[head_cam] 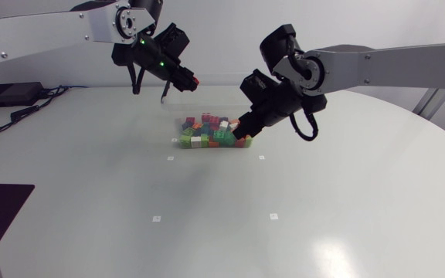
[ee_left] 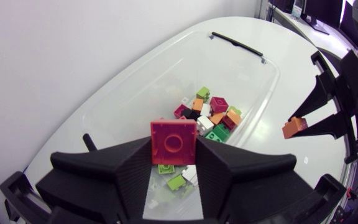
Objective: Place the duplo bricks in the container
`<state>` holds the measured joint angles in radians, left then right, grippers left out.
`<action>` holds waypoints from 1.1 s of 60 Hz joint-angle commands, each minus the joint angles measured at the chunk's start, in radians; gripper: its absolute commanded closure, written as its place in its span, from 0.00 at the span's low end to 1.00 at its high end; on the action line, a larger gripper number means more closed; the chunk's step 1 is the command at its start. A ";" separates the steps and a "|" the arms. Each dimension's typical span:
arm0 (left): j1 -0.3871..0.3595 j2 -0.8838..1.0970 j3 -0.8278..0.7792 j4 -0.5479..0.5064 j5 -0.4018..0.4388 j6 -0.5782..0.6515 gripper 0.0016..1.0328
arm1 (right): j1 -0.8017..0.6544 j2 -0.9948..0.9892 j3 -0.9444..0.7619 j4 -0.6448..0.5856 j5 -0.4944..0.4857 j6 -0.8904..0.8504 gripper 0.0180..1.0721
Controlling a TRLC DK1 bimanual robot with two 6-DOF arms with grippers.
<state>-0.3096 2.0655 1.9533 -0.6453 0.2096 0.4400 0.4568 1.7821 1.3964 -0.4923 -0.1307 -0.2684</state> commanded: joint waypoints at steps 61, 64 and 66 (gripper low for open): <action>-0.056 -0.035 0.081 -0.024 -0.010 -0.081 0.04 | -0.066 -0.035 0.184 -0.040 -0.061 0.061 0.86; -0.057 -0.076 0.027 0.007 -0.016 -0.080 0.04 | -0.067 -0.016 0.205 -0.037 -0.061 0.069 0.86; -0.059 -0.104 -0.007 0.030 -0.027 -0.083 0.04 | -0.067 -0.004 0.220 -0.034 -0.061 0.074 0.85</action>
<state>-0.3698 2.0441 2.0262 -0.6472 0.1986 0.3840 0.3965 1.7466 1.5665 -0.5209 -0.1867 -0.2272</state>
